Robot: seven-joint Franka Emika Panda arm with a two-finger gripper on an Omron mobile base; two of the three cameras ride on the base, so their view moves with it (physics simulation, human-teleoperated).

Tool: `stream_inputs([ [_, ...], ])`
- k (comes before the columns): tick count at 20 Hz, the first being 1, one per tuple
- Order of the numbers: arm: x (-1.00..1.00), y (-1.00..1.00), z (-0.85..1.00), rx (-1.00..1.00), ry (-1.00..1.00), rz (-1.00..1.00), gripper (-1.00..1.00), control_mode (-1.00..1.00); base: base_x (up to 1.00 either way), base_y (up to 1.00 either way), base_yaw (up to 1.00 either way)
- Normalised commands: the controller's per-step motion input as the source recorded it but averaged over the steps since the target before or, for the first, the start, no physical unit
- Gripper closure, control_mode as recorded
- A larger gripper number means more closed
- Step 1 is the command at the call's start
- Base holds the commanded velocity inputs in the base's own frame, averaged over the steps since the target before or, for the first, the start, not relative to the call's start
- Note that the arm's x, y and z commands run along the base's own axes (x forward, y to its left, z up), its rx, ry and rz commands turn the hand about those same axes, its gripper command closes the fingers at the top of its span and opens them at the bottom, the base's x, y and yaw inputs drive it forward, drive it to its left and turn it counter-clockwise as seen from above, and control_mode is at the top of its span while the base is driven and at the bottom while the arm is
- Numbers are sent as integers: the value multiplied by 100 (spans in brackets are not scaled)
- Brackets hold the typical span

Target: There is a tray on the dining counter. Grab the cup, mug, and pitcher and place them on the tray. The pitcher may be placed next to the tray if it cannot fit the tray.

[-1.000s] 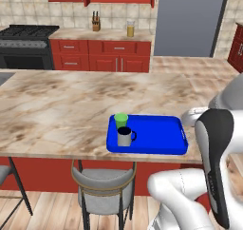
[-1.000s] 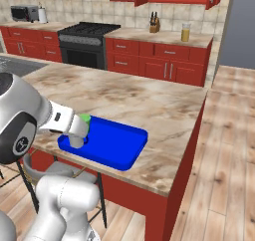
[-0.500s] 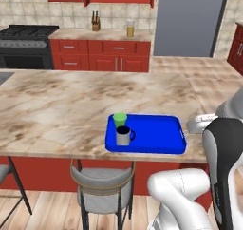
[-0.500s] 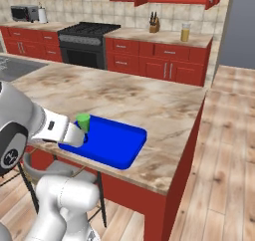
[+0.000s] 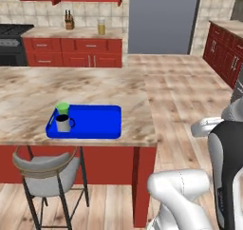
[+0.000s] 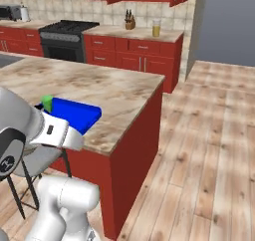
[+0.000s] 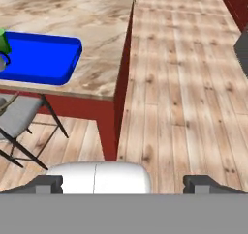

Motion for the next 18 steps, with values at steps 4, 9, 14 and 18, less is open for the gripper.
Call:
stream_inputs([
  [4, 0, 0, 0, 0, 0, 0, -100, 100, -7, -100, -22],
  [9, 0, 0, 0, 0, 0, 0, -100, 100, 0, -100, -32],
  [14, 0, 0, 0, 0, 0, 0, -100, 100, 1, -100, -31],
  [18, 0, 0, 0, 0, 0, 0, -100, 100, 59, -52, -4],
])
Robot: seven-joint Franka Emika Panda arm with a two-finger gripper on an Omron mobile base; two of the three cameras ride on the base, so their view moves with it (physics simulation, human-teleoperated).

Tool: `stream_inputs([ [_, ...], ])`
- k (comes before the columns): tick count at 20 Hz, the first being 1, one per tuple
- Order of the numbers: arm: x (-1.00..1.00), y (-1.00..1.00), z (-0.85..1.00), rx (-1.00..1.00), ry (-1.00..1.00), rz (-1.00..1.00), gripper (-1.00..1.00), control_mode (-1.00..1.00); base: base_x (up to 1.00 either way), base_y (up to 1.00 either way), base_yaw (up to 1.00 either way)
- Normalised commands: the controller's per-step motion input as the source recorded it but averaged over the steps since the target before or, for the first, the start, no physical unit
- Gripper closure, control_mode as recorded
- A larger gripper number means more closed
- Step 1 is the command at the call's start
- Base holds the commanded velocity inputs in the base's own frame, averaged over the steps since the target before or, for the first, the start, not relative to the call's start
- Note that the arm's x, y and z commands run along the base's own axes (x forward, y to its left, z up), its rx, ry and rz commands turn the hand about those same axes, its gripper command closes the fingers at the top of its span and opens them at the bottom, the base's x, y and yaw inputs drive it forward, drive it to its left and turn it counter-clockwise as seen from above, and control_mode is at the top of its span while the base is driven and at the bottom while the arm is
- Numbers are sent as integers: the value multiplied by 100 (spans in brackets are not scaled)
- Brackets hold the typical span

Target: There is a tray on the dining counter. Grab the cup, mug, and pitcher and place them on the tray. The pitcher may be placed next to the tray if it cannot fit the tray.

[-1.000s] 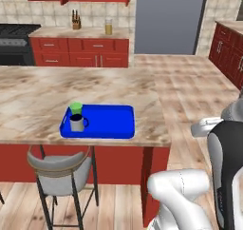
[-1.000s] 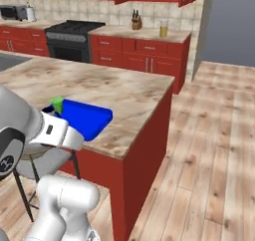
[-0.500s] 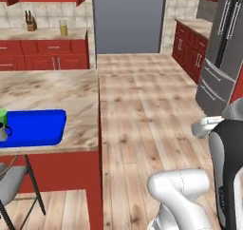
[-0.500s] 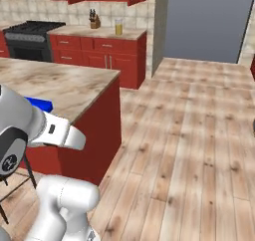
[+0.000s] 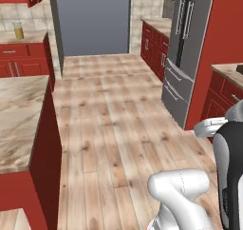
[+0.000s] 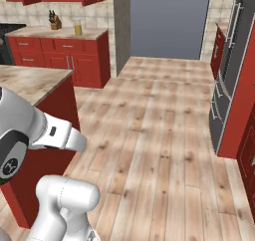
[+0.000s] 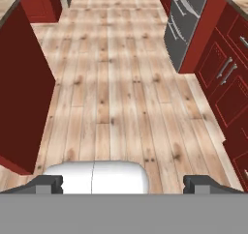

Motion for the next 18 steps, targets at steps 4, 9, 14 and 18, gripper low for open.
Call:
stream_inputs([
  [4, 0, 0, 0, 0, 0, 0, -100, 100, 100, -32, 12],
  [9, 0, 0, 0, 0, 0, 0, -100, 100, 100, -20, 16],
  [14, 0, 0, 0, 0, 0, 0, -100, 100, 100, -19, 15],
  [18, 0, 0, 0, 0, 0, 0, -100, 100, 100, -23, 16],
])
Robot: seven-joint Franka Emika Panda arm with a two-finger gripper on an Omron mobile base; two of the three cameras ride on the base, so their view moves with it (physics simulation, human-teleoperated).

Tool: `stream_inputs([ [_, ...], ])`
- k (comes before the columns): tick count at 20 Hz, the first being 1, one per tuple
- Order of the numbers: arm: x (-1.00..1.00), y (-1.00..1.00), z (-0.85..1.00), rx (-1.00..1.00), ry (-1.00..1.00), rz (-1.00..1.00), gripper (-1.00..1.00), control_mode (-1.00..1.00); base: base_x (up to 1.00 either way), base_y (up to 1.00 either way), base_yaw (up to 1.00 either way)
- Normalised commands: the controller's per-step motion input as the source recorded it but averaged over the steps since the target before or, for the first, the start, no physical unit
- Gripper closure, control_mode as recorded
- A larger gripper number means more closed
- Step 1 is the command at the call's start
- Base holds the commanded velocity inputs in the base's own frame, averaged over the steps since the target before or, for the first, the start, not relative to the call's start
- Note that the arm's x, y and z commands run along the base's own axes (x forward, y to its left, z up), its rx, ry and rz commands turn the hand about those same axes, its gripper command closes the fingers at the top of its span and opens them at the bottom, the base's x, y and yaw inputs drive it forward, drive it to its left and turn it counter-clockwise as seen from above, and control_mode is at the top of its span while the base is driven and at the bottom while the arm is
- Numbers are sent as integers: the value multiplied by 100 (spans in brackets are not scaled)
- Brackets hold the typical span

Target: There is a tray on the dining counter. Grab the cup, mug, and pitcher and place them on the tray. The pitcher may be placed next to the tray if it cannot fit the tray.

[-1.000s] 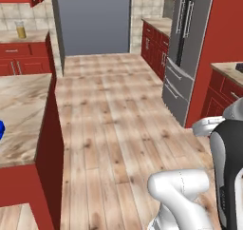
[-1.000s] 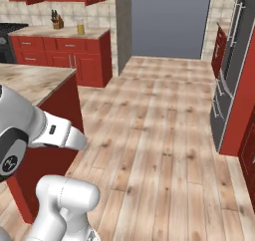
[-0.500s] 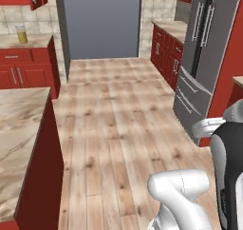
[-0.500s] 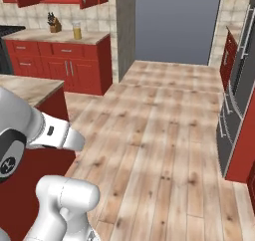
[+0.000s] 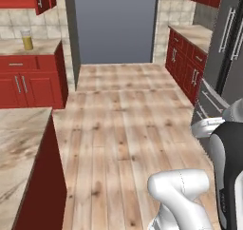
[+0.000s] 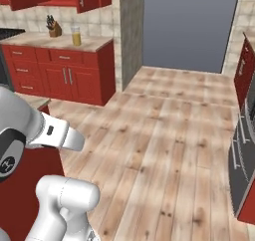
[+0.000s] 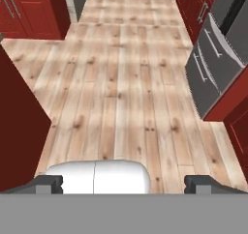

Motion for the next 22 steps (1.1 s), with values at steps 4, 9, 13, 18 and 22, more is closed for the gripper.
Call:
stream_inputs([
  [4, 0, 0, 0, 0, 0, 0, -100, 100, 100, -37, 17],
  [9, 0, 0, 0, 0, 0, 0, -100, 100, 100, -47, 19],
  [13, 0, 0, 0, 0, 0, 0, -100, 100, 100, -52, 23],
  [18, 0, 0, 0, 0, 0, 0, -100, 100, 100, -49, 32],
  [22, 0, 0, 0, 0, 0, 0, -100, 100, 100, -47, 35],
])
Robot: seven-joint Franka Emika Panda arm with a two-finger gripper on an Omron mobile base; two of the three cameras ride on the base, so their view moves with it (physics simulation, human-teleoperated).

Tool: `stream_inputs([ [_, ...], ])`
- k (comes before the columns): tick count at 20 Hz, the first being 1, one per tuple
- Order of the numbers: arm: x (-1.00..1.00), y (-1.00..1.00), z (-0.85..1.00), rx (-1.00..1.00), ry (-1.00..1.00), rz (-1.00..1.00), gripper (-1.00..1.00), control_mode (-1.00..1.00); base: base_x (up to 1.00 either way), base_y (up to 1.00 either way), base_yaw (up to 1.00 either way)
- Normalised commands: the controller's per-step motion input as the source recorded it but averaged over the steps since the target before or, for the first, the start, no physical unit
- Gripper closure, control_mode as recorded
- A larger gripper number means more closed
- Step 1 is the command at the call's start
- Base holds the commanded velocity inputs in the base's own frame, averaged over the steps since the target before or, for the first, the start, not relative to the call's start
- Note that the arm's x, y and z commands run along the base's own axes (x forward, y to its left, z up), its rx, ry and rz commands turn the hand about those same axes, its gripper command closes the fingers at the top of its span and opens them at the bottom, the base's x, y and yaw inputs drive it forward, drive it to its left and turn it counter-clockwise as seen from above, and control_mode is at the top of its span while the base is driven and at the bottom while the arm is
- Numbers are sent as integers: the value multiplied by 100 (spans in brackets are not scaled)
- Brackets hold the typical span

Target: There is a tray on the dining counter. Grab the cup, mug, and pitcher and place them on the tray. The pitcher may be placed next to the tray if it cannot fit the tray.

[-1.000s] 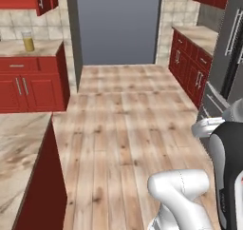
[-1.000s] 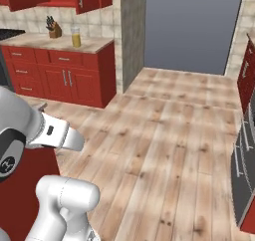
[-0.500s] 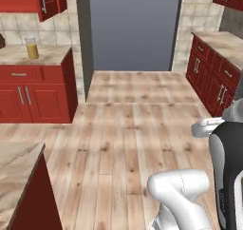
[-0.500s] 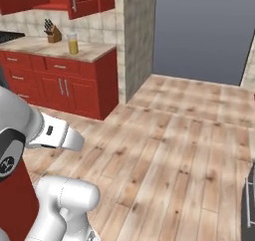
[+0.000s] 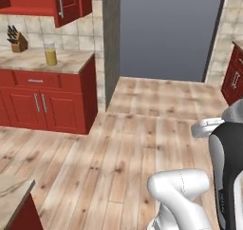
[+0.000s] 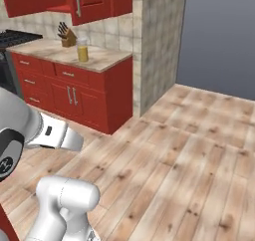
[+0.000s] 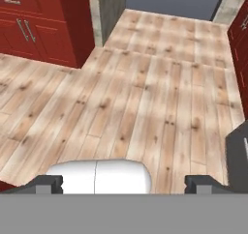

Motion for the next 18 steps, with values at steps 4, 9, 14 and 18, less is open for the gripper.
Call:
stream_inputs([
  [4, 0, 0, 0, 0, 0, 0, -100, 100, 100, -49, 36],
  [9, 0, 0, 0, 0, 0, 0, -100, 100, 100, -50, 41],
  [14, 0, 0, 0, 0, 0, 0, -100, 100, 100, -13, 42],
  [18, 0, 0, 0, 0, 0, 0, -100, 100, 100, 0, 50],
])
